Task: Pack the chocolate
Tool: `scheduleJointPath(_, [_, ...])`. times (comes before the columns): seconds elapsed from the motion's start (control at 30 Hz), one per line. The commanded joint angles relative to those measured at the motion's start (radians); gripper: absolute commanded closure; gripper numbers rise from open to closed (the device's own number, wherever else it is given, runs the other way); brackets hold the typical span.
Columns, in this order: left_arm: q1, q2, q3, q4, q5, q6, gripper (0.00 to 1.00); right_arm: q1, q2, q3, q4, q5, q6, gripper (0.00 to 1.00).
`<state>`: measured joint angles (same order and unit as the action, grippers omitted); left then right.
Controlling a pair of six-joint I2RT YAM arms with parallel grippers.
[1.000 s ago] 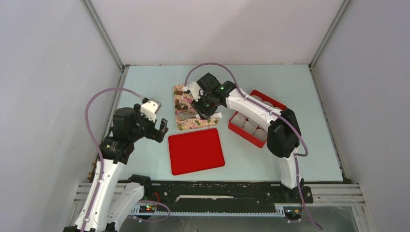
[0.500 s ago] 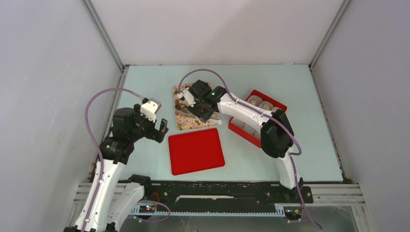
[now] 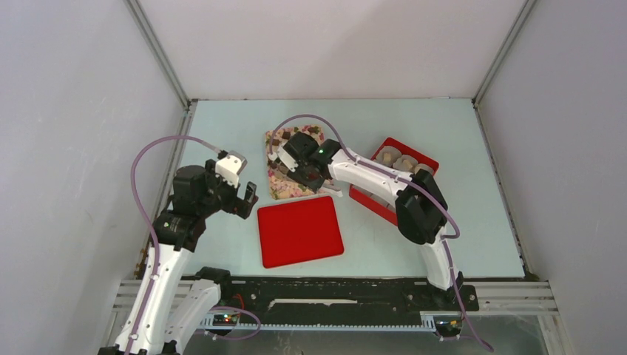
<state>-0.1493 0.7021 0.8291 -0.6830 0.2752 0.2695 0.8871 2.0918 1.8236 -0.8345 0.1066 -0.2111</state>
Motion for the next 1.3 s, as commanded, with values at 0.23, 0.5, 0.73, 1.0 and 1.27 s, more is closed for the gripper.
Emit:
scheduleJointPath(0.23, [0.017,-0.028,-0.031,0.036,0.027,-0.017,0.0,0.011,-0.038,0.005,0.012,0.06,-0.038,0.69])
scheduleJointPath(0.5, [0.021,-0.031,-0.033,0.039,0.033,-0.019,0.0,0.011,-0.115,-0.03,0.028,0.048,-0.043,0.8])
scheduleJointPath(0.73, [0.032,-0.042,-0.042,0.041,0.039,-0.022,0.0,0.01,-0.262,-0.143,0.075,0.032,-0.058,0.84])
scheduleJointPath(1.0, [0.042,-0.04,-0.049,0.048,0.054,-0.028,0.0,-0.001,-0.405,-0.268,0.104,0.029,-0.083,0.84])
scheduleJointPath(1.27, [0.044,-0.03,-0.056,0.059,0.066,-0.03,0.0,-0.13,-0.569,-0.409,0.098,0.025,-0.086,0.84])
